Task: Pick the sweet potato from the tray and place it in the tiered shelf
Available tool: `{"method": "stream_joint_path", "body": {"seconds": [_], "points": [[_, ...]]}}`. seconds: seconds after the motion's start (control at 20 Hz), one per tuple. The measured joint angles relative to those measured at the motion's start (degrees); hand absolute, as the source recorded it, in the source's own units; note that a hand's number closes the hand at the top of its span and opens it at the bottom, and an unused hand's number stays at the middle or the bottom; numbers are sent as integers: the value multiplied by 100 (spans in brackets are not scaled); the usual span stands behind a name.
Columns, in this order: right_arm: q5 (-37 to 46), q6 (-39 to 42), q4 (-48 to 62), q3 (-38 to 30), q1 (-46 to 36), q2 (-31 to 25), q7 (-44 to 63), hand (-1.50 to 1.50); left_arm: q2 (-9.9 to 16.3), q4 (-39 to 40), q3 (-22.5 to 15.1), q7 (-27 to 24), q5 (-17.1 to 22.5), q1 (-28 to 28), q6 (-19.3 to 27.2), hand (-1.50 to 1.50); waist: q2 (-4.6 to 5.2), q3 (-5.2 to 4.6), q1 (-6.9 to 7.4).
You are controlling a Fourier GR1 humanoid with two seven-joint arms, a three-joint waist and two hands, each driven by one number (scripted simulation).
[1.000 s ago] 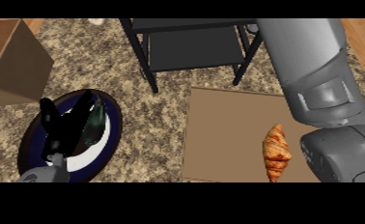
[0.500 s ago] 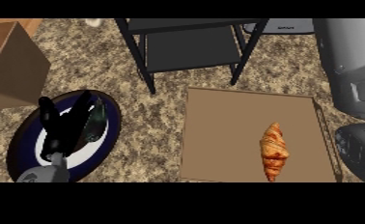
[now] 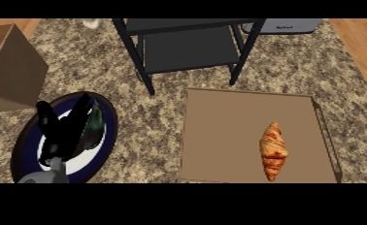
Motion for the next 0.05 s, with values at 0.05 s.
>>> {"method": "stream_joint_path", "body": {"seconds": [0.05], "points": [[-92, 176, -210, -12, 146, -93, 101, -150, 4, -19, 15, -33, 3, 37, -4, 0, -4, 0, -8]]}}
